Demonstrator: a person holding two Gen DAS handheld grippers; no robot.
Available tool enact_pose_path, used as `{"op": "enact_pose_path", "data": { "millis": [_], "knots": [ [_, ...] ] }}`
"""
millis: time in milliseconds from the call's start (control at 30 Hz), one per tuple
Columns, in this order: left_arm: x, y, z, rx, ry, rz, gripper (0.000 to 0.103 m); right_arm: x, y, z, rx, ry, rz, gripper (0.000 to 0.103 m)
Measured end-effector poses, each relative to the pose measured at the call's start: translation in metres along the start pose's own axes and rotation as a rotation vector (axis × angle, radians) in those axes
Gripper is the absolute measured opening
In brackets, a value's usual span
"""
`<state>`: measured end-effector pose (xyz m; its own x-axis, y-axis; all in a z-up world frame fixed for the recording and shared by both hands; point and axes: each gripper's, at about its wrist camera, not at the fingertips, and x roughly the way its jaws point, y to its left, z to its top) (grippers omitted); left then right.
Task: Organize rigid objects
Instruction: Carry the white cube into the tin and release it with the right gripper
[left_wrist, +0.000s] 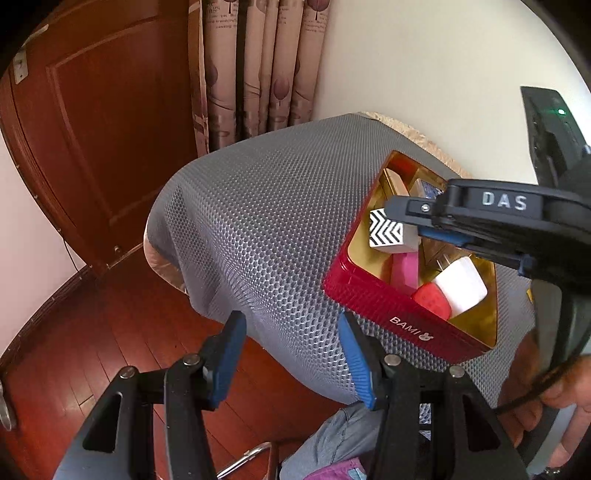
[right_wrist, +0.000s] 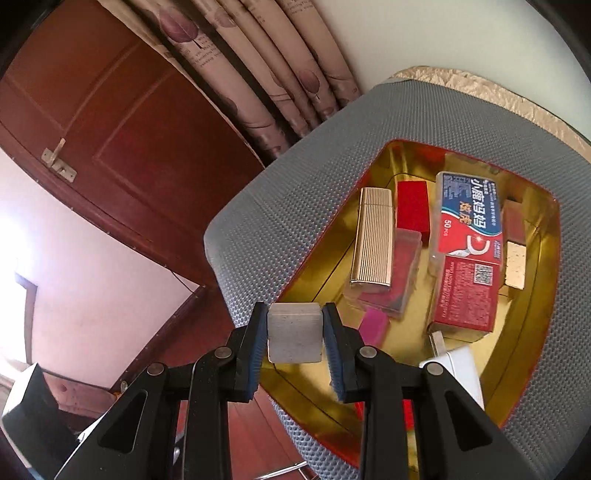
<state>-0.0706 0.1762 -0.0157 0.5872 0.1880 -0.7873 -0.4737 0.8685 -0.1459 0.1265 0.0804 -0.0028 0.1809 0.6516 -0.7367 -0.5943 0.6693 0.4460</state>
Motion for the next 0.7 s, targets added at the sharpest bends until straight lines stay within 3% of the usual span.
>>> {"op": "enact_pose_path", "data": {
  "millis": [233,433,600,700],
  "knots": [
    [0.003,-0.002,-0.001,0.014,0.012,0.016,0.053,0.002,-0.004,-0.002,0.026,-0.003,-0.004,0.030],
    [0.002,-0.009,-0.003,0.044,0.009,0.044,0.053,-0.029,-0.008,-0.013,0.025,-0.087,0.018,0.038],
    [-0.001,-0.016,-0.006,0.079,-0.004,0.063,0.053,-0.069,-0.021,-0.049,-0.011,-0.176,-0.055,0.045],
    [-0.003,-0.022,-0.009,0.106,-0.008,0.077,0.053,-0.093,-0.046,-0.085,-0.024,-0.213,-0.160,0.053]
  ]
}}
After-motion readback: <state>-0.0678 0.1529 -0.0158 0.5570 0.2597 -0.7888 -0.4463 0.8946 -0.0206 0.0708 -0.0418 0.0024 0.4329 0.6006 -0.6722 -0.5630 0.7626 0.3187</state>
